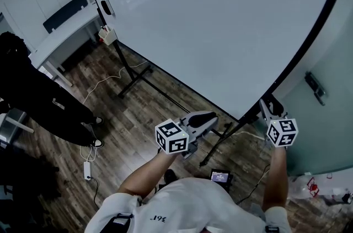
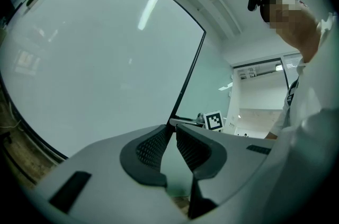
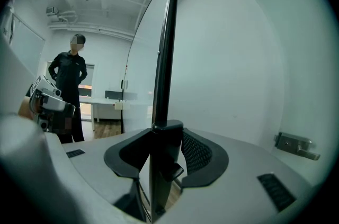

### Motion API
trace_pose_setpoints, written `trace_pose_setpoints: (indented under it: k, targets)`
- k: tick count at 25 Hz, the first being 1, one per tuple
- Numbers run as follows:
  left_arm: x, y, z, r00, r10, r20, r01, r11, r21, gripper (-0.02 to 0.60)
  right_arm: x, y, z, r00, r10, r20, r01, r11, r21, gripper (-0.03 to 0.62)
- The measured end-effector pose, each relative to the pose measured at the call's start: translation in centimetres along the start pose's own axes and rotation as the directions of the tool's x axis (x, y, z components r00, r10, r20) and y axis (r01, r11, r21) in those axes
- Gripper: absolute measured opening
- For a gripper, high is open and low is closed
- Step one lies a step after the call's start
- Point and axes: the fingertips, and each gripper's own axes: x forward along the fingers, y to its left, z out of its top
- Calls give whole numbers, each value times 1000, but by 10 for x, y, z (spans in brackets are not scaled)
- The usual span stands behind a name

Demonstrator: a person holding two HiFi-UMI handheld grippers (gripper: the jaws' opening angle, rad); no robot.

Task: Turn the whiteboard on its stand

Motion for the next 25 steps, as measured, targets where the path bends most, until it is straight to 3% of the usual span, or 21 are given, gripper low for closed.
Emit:
trace_pose_setpoints:
  k: [13, 25]
  targets:
    - [-5, 3, 0, 1000, 0, -1, 0, 1000, -9, 49, -4, 1, -3, 1000, -13, 3, 13, 1000, 6, 187]
    - [-19, 8, 2, 1000, -23, -15, 23, 1000, -10, 49, -11, 1, -7, 992, -129, 11, 129, 990, -61, 189]
